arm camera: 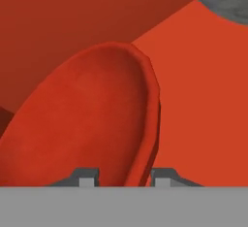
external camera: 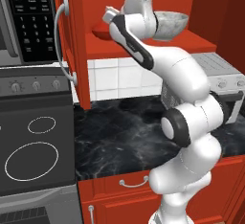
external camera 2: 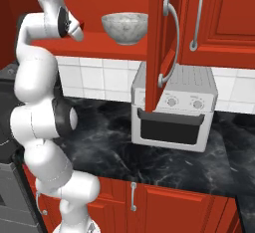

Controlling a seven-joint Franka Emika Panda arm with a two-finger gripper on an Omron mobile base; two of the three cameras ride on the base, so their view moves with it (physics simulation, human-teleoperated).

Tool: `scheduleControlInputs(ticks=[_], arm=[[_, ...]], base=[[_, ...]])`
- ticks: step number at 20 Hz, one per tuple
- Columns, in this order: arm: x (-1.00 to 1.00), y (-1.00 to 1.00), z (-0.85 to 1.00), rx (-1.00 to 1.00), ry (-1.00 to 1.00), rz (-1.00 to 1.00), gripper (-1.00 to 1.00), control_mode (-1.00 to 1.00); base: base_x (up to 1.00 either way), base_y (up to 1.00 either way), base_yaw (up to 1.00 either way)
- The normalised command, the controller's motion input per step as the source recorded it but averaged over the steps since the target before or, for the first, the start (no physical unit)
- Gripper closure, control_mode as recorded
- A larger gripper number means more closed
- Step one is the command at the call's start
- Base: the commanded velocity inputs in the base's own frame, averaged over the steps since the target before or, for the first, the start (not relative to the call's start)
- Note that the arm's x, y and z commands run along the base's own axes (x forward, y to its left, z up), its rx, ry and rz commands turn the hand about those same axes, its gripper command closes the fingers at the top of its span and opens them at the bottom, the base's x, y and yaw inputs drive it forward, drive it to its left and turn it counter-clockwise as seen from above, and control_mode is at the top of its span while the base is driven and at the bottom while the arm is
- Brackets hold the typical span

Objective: Take the smaller bowl and place it next to the appetizer plate on the dining counter , and place the larger bowl next to the plate with cooked food.

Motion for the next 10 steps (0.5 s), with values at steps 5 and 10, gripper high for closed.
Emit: scheduleControlInputs(ticks=[5, 10], arm=[[-1.0, -0.92, -0.03, 0.1, -0.18, 0.0, 1.0, -1.0], [-1.0, -0.58, 0.07, 0.04, -0.01, 0.0, 1.0, -1.0]], base=[[0.0, 0.0, 0.0], [0.0, 0.0, 0.0]])
